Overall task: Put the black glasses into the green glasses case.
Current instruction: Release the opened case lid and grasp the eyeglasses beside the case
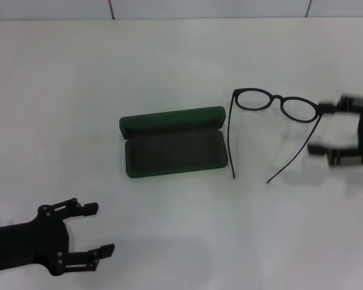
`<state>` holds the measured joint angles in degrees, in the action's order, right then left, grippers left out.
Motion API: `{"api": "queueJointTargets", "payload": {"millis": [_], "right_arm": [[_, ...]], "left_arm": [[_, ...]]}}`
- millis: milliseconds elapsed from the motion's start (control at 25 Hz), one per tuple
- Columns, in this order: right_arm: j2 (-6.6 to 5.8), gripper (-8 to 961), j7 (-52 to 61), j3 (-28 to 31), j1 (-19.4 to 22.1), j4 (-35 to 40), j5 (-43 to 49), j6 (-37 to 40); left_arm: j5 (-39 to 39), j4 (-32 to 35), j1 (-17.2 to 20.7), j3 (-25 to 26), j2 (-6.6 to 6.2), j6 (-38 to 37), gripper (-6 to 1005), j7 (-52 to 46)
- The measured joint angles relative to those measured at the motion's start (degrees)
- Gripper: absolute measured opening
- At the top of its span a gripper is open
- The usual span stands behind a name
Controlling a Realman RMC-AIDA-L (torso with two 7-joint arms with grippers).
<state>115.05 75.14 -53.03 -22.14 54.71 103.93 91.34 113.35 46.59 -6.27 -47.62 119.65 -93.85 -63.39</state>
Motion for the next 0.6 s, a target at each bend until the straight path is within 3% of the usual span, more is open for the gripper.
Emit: {"api": "queueJointTargets", "payload": {"millis": [240,440,600], "right_arm": [[-2.06,840,15.27,0.13,-7.63,7.00,9.60,-1.92],[-5.06,838,27.56,-0.34,-17.49,5.63,22.97,-1.82],[-5.62,837,30.33,-0.38,-24.78,1.92,31.64,-1.30]], "left_arm": [[-0.10,-0.64,-0.50,-2.14,0.23,-0.18,875,0.03],[-0.06,-2.57,-2.52,-3.15,0.19,-0.25,874,-0.05],[-0.04,-3.02,-2.87,-3.32,0.21,0.14,874,0.93]]}}
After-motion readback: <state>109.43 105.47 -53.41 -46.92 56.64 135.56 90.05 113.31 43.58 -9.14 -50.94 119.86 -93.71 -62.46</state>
